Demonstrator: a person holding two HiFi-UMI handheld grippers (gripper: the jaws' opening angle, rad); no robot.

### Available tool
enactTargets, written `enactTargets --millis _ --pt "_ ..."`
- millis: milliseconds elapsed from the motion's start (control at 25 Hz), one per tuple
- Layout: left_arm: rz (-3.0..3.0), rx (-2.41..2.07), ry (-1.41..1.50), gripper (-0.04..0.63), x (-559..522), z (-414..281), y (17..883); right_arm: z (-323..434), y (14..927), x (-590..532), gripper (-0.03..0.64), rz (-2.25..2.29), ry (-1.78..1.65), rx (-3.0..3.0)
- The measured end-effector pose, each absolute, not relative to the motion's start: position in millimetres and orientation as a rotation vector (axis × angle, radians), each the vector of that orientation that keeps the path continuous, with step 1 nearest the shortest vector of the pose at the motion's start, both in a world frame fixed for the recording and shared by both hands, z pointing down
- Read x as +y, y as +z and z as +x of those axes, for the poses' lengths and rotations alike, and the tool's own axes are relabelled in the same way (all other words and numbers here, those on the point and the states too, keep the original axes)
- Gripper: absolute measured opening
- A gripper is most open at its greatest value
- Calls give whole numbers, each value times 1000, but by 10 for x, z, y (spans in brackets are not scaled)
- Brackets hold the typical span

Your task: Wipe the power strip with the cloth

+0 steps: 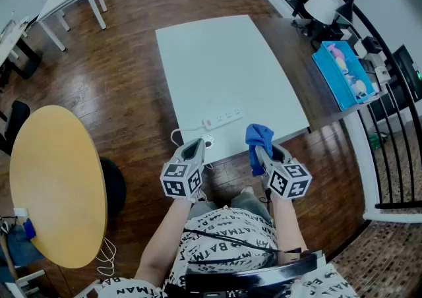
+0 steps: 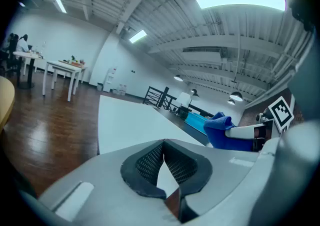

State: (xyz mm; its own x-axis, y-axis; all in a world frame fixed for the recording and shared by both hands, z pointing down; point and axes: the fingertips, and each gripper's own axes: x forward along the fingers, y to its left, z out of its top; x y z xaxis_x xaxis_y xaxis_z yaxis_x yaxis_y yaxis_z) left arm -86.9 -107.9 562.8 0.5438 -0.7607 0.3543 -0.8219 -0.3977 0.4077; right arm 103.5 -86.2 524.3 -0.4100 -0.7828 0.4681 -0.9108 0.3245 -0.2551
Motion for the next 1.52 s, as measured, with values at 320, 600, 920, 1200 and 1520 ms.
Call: enactTargets --millis 320,600,920,1200,1520 --pt "2352 -1143 380 139 -1122 -843 5898 897 5294 -788 120 1540 712 -2315" --pt "2475 -1010 581 341 -1393 -716 6198 898 5302 -868 120 1549 726 -2303" --pt "2609 -976 823 370 -1830 -561 6698 960 5373 -1172 120 1540 736 -2313" --pt "2591 -918 1003 377 -2004 -462 7141 1011 5484 -1443 120 1513 769 -2295" --pt "2618 -845 1085 347 -2103 -387 7289 1170 5623 -1641 120 1505 811 -2268"
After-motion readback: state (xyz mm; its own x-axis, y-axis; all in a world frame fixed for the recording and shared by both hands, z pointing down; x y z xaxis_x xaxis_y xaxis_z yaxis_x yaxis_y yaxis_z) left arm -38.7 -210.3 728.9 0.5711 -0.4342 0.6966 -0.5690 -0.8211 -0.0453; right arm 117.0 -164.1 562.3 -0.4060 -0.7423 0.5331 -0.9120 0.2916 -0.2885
